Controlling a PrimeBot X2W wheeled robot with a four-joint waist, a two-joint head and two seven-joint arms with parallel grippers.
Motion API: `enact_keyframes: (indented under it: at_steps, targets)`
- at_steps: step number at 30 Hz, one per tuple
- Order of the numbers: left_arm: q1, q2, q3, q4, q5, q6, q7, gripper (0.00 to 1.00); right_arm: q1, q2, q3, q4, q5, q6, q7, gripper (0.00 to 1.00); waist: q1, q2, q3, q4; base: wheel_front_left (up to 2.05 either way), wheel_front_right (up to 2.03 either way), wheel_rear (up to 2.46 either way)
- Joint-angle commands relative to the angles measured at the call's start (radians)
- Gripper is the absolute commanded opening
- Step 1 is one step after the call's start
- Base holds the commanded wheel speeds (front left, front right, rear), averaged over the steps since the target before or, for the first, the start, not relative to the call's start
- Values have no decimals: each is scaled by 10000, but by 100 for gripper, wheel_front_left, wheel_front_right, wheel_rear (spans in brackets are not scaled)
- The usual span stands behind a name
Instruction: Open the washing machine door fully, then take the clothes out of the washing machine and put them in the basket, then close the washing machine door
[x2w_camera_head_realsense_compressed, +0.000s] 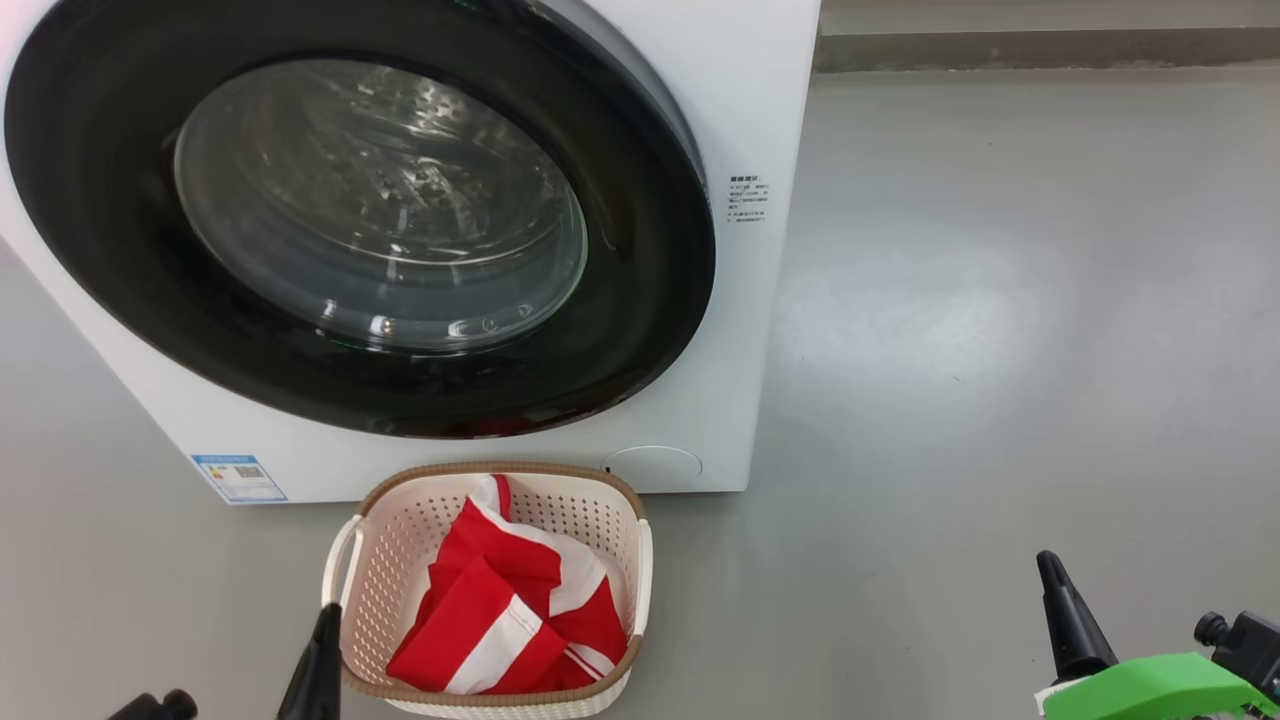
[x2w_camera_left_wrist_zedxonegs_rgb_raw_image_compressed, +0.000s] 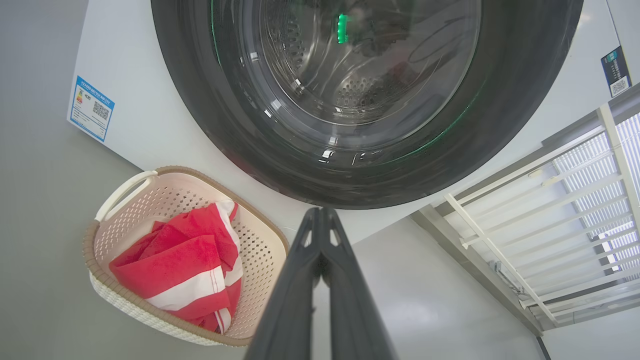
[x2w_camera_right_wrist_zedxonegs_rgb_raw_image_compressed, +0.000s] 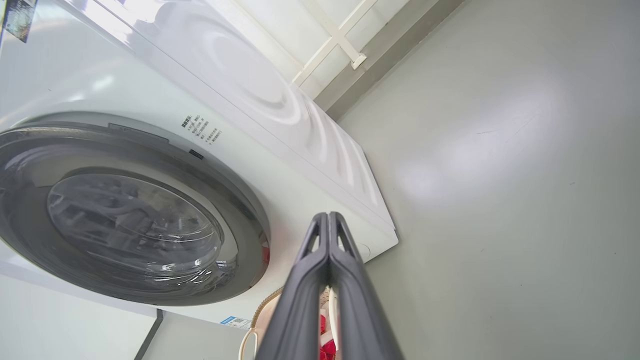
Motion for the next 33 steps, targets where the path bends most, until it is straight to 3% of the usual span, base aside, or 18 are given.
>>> enact_keyframes:
  at_steps: [1, 33]
  targets:
    - [-481, 119, 272, -277, -326, -34, 82, 0, -519, -151, 73, -304, 337, -5, 63, 0, -1, 0, -6, -8, 0, 0, 0]
    - [-826, 61, 600, -335, -3728, -51, 1020, 0, -1013, -239, -89, -530, 3488, -7, 998, 0, -1, 0, -96, -146, 0, 0, 0]
